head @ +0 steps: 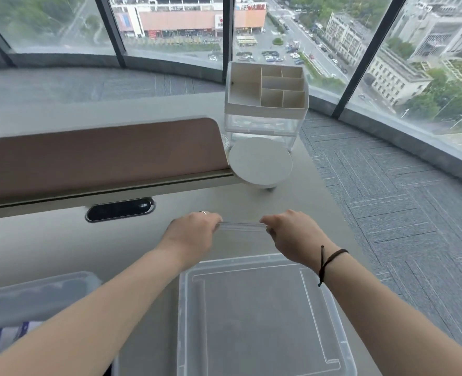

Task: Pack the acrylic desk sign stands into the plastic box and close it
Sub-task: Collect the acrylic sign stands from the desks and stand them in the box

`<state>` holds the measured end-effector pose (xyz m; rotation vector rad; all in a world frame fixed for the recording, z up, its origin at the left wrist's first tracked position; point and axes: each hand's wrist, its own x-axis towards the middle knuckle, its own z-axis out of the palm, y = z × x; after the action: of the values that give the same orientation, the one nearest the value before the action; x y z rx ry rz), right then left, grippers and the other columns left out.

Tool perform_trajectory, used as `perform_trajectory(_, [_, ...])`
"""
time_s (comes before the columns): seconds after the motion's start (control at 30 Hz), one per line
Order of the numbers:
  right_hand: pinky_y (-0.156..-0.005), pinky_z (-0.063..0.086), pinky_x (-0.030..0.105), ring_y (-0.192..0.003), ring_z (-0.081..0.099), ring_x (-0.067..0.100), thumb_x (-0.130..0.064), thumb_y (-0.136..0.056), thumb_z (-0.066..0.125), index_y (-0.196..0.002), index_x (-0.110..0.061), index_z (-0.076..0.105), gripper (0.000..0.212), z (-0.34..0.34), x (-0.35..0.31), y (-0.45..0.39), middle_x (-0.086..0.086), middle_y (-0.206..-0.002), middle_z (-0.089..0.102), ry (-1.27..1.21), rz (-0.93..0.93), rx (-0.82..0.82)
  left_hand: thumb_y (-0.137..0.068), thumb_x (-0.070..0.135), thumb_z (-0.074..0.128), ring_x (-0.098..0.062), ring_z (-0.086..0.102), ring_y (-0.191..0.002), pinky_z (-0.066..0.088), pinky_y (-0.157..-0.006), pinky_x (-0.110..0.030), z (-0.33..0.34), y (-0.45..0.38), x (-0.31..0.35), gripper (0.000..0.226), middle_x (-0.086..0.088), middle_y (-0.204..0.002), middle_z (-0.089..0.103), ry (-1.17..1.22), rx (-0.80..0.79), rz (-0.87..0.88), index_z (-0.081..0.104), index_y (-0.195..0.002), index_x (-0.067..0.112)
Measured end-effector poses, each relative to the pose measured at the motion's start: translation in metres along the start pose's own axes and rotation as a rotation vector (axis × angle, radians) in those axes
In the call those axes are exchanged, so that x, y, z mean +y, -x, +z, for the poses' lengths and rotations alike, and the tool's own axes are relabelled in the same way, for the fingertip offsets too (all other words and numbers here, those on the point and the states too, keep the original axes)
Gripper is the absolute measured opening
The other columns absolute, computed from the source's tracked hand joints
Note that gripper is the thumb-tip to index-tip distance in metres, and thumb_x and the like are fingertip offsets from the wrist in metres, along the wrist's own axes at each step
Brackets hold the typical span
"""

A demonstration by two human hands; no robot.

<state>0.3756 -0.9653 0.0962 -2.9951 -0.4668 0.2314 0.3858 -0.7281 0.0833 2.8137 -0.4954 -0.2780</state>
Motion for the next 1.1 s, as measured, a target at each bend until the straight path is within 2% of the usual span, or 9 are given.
perform_trajectory(0.13, [-0.059, 0.047, 0.036, -0.076, 0.060, 0.036, -0.013, -0.090, 0.045, -0.090, -0.016, 0.060, 0.015, -0.023, -0.054, 0.004, 0.008, -0.076, 0.063, 0.026, -0.082, -0.009, -0.090, 0.009, 0.044, -0.027, 0.060, -0.086, 0.046, -0.067, -0.036, -0.030, 0.052, -0.026, 0.023, 0.005, -0.094, 0.064, 0.018, 0.038, -0.032, 0.058, -0.101, 0.025])
perform_trajectory(0.27, [-0.055, 0.034, 0.032, -0.069, 0.051, 0.035, -0.018, -0.090, 0.045, -0.073, -0.017, 0.045, 0.018, -0.045, -0.124, 0.007, 0.003, -0.068, 0.049, 0.075, -0.145, -0.015, -0.097, 0.015, 0.042, -0.029, 0.059, -0.087, 0.047, -0.072, -0.037, -0.065, 0.104, -0.054, 0.019, 0.001, -0.096, 0.064, 0.036, 0.062, -0.051, 0.059, -0.102, 0.020])
perform_trajectory(0.4, [-0.056, 0.033, 0.032, -0.067, 0.047, 0.034, -0.022, -0.091, 0.045, -0.075, -0.019, 0.044, 0.016, -0.064, -0.198, 0.009, 0.006, -0.078, 0.061, 0.090, -0.221, -0.014, -0.096, 0.015, 0.043, -0.031, 0.058, -0.078, 0.048, -0.068, -0.040, -0.097, 0.151, -0.091, 0.018, -0.002, -0.088, 0.065, 0.020, 0.085, -0.042, 0.048, -0.081, 0.023])
perform_trajectory(0.53, [-0.060, 0.038, 0.032, -0.071, 0.050, 0.034, -0.027, -0.095, 0.044, -0.080, -0.020, 0.047, 0.017, -0.078, -0.268, 0.015, 0.007, -0.083, 0.063, 0.060, -0.293, -0.006, -0.099, 0.019, 0.042, -0.027, 0.058, -0.084, 0.049, -0.073, -0.040, -0.124, 0.194, -0.125, 0.016, 0.003, -0.093, 0.063, -0.004, 0.086, -0.049, 0.057, -0.093, 0.021])
perform_trajectory(0.67, [-0.061, 0.035, 0.031, -0.070, 0.045, 0.031, -0.028, -0.097, 0.044, -0.079, -0.022, 0.042, 0.019, -0.081, -0.327, 0.025, 0.004, -0.075, 0.053, 0.032, -0.342, -0.012, -0.097, 0.020, 0.045, -0.023, 0.057, -0.082, 0.050, -0.076, -0.042, -0.141, 0.230, -0.155, 0.015, 0.013, -0.077, 0.047, 0.013, 0.056, -0.022, 0.059, -0.095, 0.025])
perform_trajectory(0.73, [-0.062, 0.035, 0.031, -0.071, 0.045, 0.030, -0.027, -0.097, 0.045, -0.080, -0.021, 0.042, 0.018, -0.078, -0.349, 0.030, 0.008, -0.080, 0.059, 0.029, -0.354, -0.050, -0.099, 0.022, 0.046, -0.019, 0.054, -0.080, 0.048, -0.074, -0.036, -0.146, 0.245, -0.165, 0.015, 0.014, -0.075, 0.045, -0.012, 0.028, -0.012, 0.061, -0.099, 0.025])
perform_trajectory(0.83, [-0.064, 0.041, 0.033, -0.074, 0.049, 0.031, -0.026, -0.095, 0.046, -0.079, -0.021, 0.044, 0.017, -0.067, -0.376, 0.036, 0.010, -0.088, 0.066, -0.027, -0.345, -0.104, -0.099, 0.023, 0.047, -0.019, 0.056, -0.084, 0.047, -0.075, -0.034, -0.147, 0.264, -0.183, 0.016, 0.006, -0.088, 0.061, -0.024, -0.024, -0.007, 0.063, -0.101, 0.024])
perform_trajectory(0.93, [-0.064, 0.045, 0.035, -0.071, 0.052, 0.032, -0.026, -0.093, 0.046, -0.078, -0.021, 0.047, 0.017, -0.056, -0.398, 0.044, 0.007, -0.081, 0.063, -0.117, -0.290, -0.141, -0.099, 0.024, 0.048, -0.021, 0.059, -0.094, 0.049, -0.082, -0.039, -0.144, 0.281, -0.200, 0.019, 0.000, -0.099, 0.066, 0.024, -0.031, 0.004, 0.066, -0.104, 0.026])
perform_trajectory(1.1, [-0.063, 0.045, 0.034, -0.072, 0.056, 0.028, -0.020, -0.089, 0.046, -0.079, -0.010, 0.057, 0.018, -0.036, -0.423, 0.049, 0.007, -0.080, 0.065, -0.292, -0.177, -0.181, -0.099, 0.030, 0.055, -0.012, 0.053, -0.116, 0.044, -0.094, -0.027, -0.130, 0.300, -0.221, 0.029, 0.010, -0.126, 0.061, 0.119, 0.170, -0.004, 0.063, -0.127, 0.032])
